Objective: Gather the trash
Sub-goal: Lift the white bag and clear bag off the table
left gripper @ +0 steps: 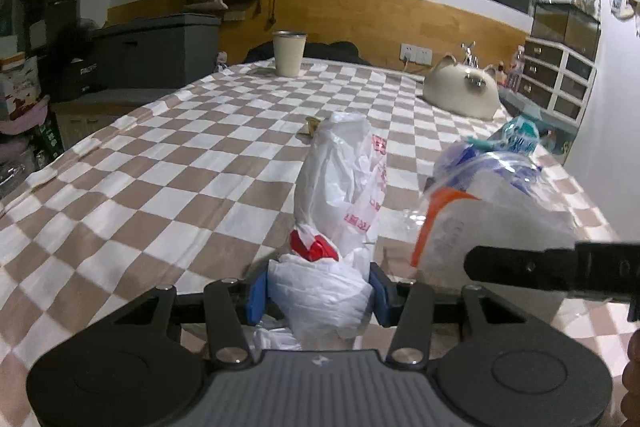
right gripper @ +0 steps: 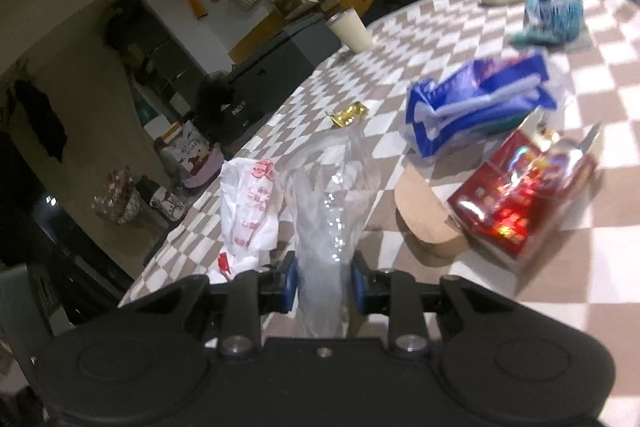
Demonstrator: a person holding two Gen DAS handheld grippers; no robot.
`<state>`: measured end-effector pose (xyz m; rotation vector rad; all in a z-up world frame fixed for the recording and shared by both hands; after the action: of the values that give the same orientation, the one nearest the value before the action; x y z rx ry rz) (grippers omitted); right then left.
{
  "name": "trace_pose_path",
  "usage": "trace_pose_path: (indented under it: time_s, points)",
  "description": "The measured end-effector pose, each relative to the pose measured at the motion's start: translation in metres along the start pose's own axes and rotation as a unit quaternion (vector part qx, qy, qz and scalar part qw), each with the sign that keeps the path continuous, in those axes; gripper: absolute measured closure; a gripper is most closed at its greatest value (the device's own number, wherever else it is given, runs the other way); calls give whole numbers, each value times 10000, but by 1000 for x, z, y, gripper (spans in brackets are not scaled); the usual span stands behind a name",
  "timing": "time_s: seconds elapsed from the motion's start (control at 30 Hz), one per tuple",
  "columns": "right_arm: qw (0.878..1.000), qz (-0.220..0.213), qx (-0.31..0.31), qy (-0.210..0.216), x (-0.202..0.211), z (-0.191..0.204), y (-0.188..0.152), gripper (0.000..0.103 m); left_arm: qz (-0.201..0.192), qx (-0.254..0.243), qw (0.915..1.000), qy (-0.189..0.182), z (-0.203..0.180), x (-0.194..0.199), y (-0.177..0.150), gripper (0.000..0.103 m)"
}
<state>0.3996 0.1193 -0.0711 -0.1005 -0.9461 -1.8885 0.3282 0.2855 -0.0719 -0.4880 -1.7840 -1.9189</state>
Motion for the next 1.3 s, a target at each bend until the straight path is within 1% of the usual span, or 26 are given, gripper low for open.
trace_pose_path:
  time_s: [0.13,0.37,0.5,0.6,0.77,0.97,1.3]
  points:
    - [9993,-163,306,-114,24,7,-4,76,-91,113,9999,24,-6,21,-1,53]
    - [9959,-369,738,-373,63,9,-14,77,-227,110,9996,121,-21,58,-1,53]
    - [9922,-510,995,-547,86,9,-22,77,-339,77,9993,122,-31,80,-2,53]
    - [9893,-627,1171,-600,106,11,-29,77,-435,-28,9989,179,-42,97,-4,53]
    - [9826,-894,1421,-789,139,7,-35,77,-602,-84,9981,113,-63,123,-11,53]
    - [9780,-1095,1519,-922,176,-1,-40,77,-649,-178,9977,24,-90,141,-18,53]
    - [9713,-1380,1499,-1224,231,-24,-44,77,-723,-268,9968,-192,-134,153,-22,53]
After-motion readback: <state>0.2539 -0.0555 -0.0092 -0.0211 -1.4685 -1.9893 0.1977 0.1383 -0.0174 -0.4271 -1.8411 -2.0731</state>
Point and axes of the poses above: each gripper's, at about its wrist camera, not at the fingertips, and x roughly against the way its jaws point, z to its left, y to its top, the point moved 5 cm from there along -x, roughly the way its jaws point, and after that the axes turned 12 degrees about -x, right-handed, at the moved point
